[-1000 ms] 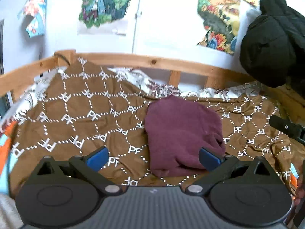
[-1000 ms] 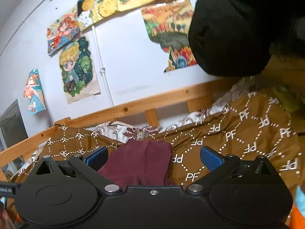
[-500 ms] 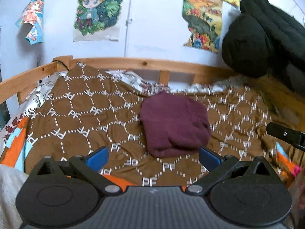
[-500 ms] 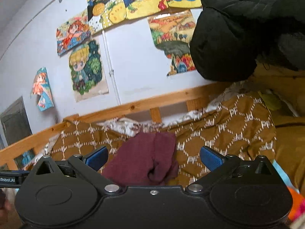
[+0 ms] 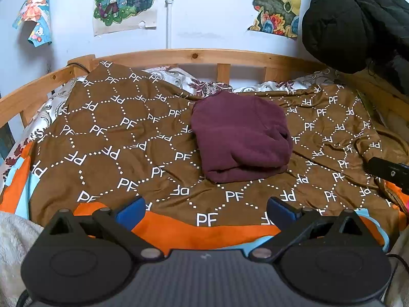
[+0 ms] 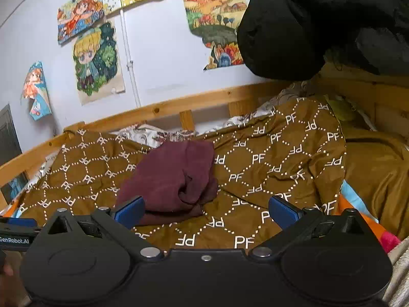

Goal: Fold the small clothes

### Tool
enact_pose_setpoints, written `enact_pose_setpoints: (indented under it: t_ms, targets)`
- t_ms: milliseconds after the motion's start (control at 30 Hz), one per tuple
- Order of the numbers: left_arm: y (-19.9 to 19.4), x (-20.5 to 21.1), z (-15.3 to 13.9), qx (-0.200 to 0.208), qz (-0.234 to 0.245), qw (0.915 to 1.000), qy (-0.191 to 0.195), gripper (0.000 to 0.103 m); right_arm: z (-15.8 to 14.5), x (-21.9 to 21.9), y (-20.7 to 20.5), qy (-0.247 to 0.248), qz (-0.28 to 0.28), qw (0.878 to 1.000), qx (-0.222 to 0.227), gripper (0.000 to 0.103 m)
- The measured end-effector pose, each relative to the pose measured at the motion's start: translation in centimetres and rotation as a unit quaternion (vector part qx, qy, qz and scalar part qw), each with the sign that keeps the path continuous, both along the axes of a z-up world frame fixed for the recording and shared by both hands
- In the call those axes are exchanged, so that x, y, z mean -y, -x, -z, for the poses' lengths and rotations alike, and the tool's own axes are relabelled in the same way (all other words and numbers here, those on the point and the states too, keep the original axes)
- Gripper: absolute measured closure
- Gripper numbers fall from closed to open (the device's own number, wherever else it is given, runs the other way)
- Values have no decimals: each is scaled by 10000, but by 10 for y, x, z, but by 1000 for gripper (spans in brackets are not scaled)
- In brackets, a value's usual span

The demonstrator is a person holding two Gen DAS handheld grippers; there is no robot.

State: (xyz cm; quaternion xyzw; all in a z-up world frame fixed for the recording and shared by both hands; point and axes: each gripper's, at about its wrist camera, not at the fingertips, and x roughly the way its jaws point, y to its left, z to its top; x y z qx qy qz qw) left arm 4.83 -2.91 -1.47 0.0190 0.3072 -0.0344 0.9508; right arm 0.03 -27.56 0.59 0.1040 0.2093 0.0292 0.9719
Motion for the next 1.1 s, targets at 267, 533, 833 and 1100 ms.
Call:
enact_pose_setpoints:
  t_ms: [267,533,833,1100]
  targets:
    - [-3,0,1,-57,5,10000,-41,1,3,0,-4,-36,37,9999,-131,1]
    - [-3,0,2,-69,6,10000,-50,1,4,2,-6,-95,106,9996,-242,1]
    - [-4,-1,3,-84,7,9999,-63,1,6,2,-6,-99,111,9995,-291,1]
    - [-3,-1,3,-86,8,9999,-63,1,6,3,-7,-122,128,9993,-328,1]
